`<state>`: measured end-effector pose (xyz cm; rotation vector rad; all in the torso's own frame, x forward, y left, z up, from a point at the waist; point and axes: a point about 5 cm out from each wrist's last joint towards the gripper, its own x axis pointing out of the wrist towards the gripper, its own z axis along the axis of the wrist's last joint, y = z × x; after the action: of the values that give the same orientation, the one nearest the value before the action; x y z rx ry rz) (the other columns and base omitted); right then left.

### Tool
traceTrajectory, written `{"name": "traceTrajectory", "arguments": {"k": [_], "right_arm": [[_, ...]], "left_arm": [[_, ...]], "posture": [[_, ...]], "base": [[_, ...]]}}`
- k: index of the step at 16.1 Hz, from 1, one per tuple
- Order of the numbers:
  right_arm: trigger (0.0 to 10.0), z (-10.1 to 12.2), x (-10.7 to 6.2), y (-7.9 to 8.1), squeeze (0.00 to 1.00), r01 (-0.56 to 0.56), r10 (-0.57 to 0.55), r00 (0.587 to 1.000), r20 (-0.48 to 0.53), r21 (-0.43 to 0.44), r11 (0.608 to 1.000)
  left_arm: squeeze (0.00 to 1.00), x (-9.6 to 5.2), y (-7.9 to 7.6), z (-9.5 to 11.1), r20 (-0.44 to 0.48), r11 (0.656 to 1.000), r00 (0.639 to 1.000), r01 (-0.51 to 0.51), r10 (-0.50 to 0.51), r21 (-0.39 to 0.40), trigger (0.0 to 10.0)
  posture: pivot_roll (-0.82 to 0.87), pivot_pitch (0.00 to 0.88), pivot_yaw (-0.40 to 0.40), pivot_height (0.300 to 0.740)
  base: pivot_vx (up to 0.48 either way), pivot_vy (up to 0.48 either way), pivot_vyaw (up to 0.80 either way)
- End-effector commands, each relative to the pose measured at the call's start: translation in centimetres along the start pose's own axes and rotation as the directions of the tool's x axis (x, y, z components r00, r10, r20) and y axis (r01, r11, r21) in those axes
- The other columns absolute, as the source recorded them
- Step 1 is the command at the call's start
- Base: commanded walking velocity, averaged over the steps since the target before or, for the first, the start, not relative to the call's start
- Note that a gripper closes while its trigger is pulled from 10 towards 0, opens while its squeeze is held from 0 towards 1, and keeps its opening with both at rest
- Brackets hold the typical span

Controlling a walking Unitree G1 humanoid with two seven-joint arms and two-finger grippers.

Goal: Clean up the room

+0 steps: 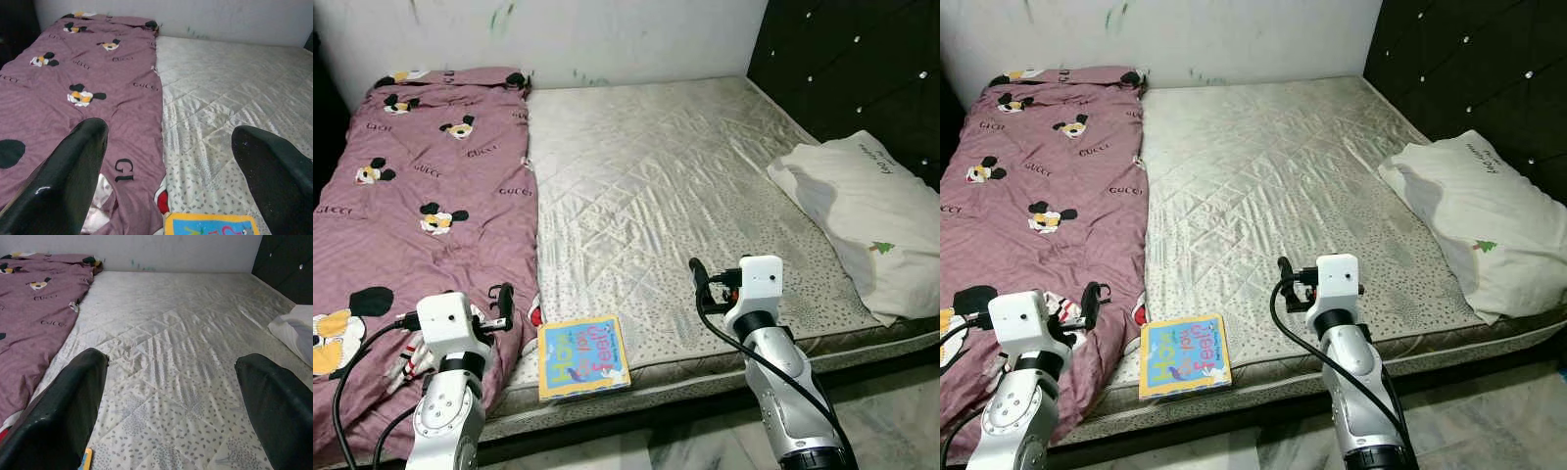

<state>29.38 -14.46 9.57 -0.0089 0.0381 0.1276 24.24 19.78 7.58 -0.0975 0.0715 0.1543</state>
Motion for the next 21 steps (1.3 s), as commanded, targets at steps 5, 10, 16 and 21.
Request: {"name": "traceTrajectory", "arguments": {"k": [5,10,16,21], "right_arm": [[10.0,-0.15,-0.35,0.18,0.00,-0.017,0.017,1.000,-0.010,0.005,1.000],[10.0,-0.01,-0.21,0.17,0.00,-0.021,0.021,1.000,-0.007,0.002,1.000],[10.0,0.06,-0.14,0.35,0.00,-0.032,0.032,0.999,-0.006,0.006,0.999],[10.0,0.17,0.04,0.51,0.00,-0.041,0.041,0.999,-0.002,0.003,0.999]], "left_arm": [[0.00,-0.18,0.08,0.06,-0.013,1.000,1.000,0.000,0.000,0.005,10.0],[0.00,-0.06,0.00,0.09,-0.017,1.000,1.000,0.002,-0.001,0.010,10.0],[0.00,0.02,-0.05,0.11,-0.019,1.000,1.000,-0.004,0.004,0.007,10.0],[0.00,0.18,-0.06,0.14,-0.017,1.000,1.000,-0.010,0.010,0.006,10.0]], "posture": [[0.04,0.088,-0.015,0.740],[0.04,0.094,-0.015,0.722],[0.04,0.100,-0.017,0.647],[0.04,0.101,-0.019,0.603]], "base": [[0.000,0.000,0.00],[0.000,0.000,0.00],[0.000,0.000,0.00],[0.000,0.000,0.00]]}}
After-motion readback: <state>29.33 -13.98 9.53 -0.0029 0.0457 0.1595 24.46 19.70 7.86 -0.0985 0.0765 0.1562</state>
